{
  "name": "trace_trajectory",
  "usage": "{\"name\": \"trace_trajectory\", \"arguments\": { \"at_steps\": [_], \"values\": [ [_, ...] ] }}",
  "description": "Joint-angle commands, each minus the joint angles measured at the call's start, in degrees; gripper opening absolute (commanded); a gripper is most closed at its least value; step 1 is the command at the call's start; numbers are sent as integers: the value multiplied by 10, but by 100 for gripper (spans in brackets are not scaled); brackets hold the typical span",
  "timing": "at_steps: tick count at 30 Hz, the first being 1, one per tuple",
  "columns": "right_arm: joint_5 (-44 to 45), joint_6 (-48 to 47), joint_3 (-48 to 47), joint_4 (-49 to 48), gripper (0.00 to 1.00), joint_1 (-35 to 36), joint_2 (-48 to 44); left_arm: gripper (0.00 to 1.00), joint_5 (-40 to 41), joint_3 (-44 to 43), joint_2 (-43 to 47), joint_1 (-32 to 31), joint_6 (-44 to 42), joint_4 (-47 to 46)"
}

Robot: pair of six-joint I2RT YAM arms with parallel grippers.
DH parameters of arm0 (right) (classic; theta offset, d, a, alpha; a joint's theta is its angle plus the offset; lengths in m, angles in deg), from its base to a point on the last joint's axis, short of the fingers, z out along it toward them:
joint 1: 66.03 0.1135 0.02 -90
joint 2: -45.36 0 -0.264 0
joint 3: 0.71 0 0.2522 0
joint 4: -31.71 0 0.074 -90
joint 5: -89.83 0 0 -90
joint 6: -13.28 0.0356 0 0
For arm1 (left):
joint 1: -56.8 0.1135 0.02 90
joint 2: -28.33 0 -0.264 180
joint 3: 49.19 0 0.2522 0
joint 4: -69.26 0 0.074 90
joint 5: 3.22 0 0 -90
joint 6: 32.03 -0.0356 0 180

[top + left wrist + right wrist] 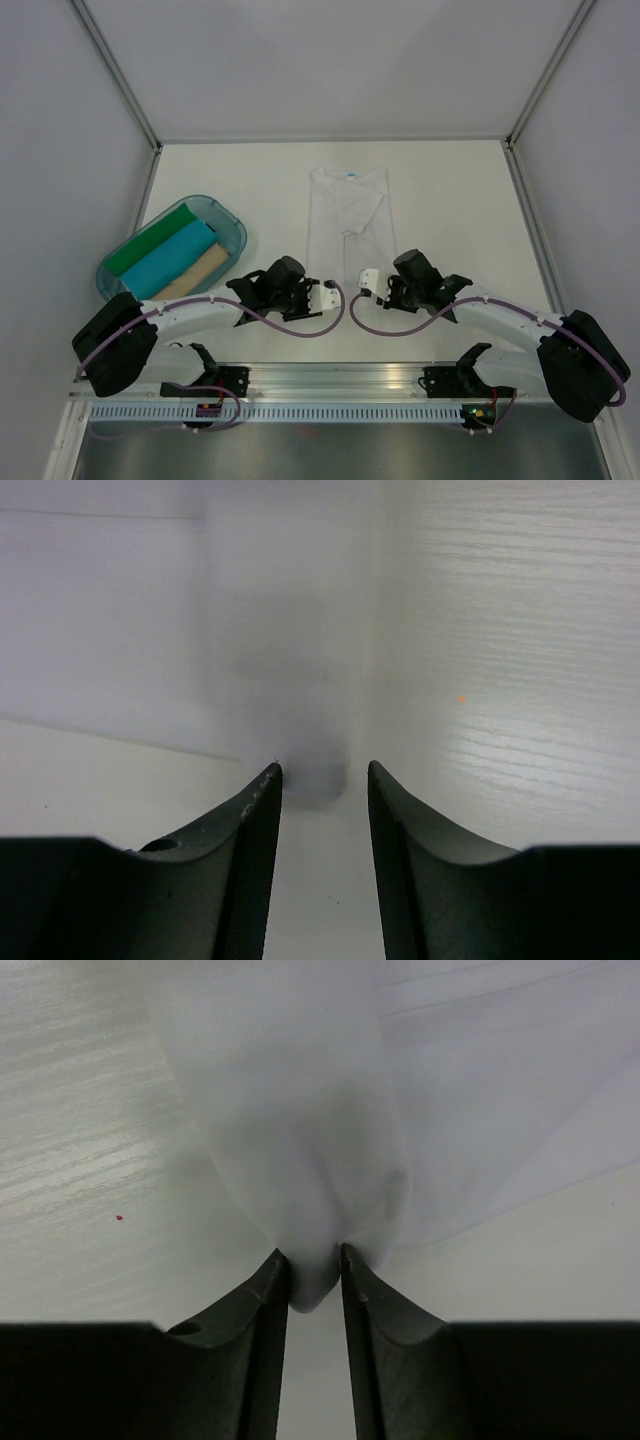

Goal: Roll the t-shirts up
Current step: Roll the tshirt

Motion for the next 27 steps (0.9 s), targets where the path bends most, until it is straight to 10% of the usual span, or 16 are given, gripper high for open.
{"name": "trace_trajectory", "arguments": {
  "at_steps": [1,9,27],
  "values": [
    [-10,8,0,-16,31,3,12,46,-31,28,51,1,7,-13],
    [-13,26,-6,-13,0,2,14,46,-15,28,52,0,20,-28],
    [-19,30,-1,-18,0,3,11,57,-38,139,167,-23,-81,-147]
  ]
}}
